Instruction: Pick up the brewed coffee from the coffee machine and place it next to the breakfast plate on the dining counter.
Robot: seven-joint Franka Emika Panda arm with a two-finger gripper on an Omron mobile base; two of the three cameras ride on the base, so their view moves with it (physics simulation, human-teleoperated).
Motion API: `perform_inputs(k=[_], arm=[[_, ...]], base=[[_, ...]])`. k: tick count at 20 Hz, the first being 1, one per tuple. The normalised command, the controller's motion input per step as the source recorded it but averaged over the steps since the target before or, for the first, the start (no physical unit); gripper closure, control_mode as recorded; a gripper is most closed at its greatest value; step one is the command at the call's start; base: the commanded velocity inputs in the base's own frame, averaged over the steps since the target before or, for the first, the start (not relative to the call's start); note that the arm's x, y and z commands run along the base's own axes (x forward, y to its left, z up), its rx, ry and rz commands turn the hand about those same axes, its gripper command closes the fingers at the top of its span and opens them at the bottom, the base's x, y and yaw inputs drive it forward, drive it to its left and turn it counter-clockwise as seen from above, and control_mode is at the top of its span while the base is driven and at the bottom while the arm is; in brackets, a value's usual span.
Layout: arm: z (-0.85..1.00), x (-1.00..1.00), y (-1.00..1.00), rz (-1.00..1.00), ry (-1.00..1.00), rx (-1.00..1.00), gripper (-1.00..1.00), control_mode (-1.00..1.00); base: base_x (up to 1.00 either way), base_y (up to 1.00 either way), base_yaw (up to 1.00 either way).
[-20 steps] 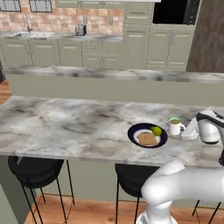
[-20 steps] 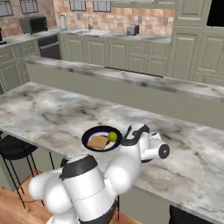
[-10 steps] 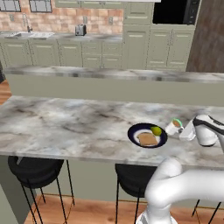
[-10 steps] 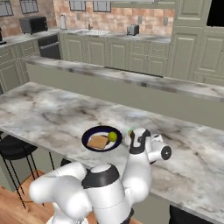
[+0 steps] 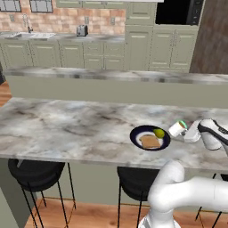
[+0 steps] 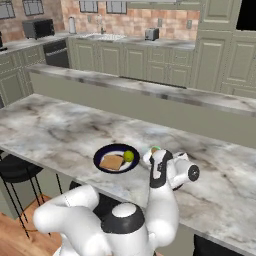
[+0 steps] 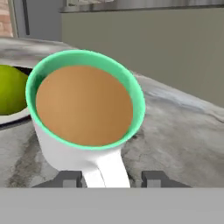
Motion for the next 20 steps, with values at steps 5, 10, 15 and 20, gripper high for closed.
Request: perform_inputs(k=[5, 10, 15, 20], arm=[[0.55, -0.18, 0.01, 0.00, 0.00, -0.02, -1.00, -1.00], [0.48, -0.19, 0.00, 0.02, 0.00, -0.03, -1.00, -1.00], [0.59, -0.44, 0.00, 0.04, -0.03, -0.03, -1.00, -1.00], [0.73, -0.93, 0.00, 0.07, -0.11, -0.10, -1.00, -1.00]], base=[[0.00, 0.00, 0.00], [0.00, 0.00, 0.00], [0.00, 0.00, 0.00], [0.00, 0.00, 0.00]])
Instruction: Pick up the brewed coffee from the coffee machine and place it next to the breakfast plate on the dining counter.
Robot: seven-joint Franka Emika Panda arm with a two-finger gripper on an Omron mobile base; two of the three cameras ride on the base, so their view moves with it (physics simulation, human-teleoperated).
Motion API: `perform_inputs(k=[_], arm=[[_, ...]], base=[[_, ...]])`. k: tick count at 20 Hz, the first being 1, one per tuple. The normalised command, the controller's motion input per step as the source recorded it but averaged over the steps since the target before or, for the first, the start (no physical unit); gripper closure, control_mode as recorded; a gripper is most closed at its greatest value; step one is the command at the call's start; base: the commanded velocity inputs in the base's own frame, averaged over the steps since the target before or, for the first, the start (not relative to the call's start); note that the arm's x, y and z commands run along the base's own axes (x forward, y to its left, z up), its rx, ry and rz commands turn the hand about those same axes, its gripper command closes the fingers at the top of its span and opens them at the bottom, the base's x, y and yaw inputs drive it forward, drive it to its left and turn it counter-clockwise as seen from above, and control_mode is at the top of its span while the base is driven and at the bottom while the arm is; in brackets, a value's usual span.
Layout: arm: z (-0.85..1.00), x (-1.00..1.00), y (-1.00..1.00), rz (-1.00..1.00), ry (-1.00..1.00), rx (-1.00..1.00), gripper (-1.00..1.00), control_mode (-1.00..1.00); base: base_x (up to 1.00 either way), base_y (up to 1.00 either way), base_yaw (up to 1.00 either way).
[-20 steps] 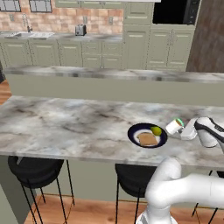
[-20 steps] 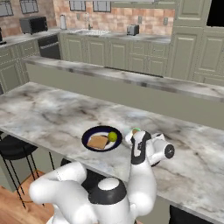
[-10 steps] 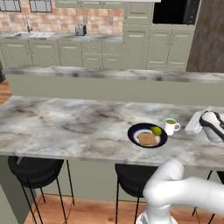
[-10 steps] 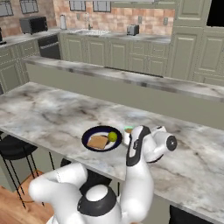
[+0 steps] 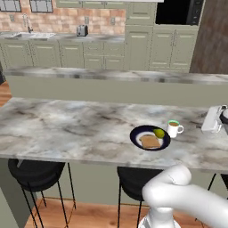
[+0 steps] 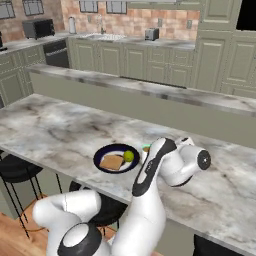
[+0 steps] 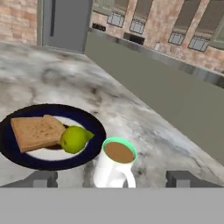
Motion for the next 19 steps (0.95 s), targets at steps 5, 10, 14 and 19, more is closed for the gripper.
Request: perform_inputs(k=[5, 10, 14, 19], arm=[[0.66, -0.93, 0.02, 0.08, -0.13, -0.14, -1.00, -1.00], [0.19, -0.68, -0.03, 0.10, -0.06, -0.19, -1.00, -1.00], [0.00, -0.45, -0.40, 0.03, 0.00, 0.00, -1.00, -1.00], [0.00, -0.45, -0.44, 0.01, 0.00, 0.00, -1.00, -1.00]], base=[[0.00, 0.00, 0.00], [0.00, 0.00, 0.00], [0.00, 0.00, 0.00], [0.00, 0.00, 0.00]])
